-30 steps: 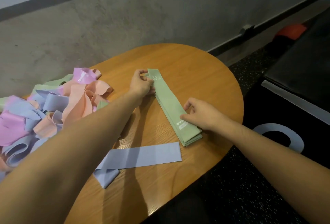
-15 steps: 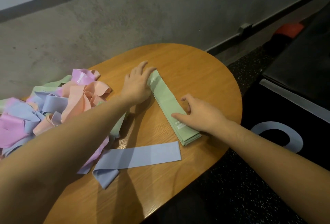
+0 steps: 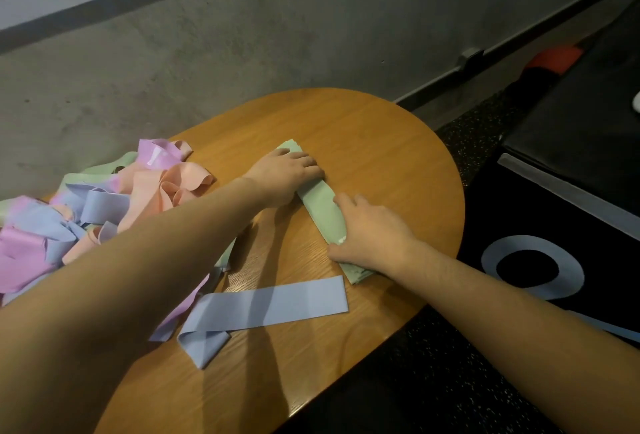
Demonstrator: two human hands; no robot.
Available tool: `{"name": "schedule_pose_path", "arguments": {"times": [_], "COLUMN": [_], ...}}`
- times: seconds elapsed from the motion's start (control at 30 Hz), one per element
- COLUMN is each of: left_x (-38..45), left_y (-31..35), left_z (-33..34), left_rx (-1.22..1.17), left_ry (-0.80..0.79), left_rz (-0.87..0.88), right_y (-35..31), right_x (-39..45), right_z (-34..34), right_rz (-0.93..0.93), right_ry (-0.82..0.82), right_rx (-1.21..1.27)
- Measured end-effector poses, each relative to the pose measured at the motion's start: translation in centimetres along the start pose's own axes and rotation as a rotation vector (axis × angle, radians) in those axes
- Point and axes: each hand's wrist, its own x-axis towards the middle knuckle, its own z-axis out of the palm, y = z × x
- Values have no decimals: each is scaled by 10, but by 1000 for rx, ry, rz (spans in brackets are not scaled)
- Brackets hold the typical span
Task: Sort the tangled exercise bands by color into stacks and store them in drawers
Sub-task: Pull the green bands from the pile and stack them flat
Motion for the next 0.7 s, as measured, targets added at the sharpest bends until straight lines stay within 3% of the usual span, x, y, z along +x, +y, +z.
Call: {"name": "schedule_pose_path", "arguments": {"times": [0.37,0.7], "left_x": [10,-7], "left_y": [10,16], "left_z": [-12,-20], "left_rx": [1,-32], "left_ry": [-112,-45], "left_rz": [-52,-104], "right_y": [-9,-9], "right_x": [-2,-4], "right_z": [2,0], "right_rz": [27,30], "right_ry": [-14,-49], "right_rx": [-60,-67]}}
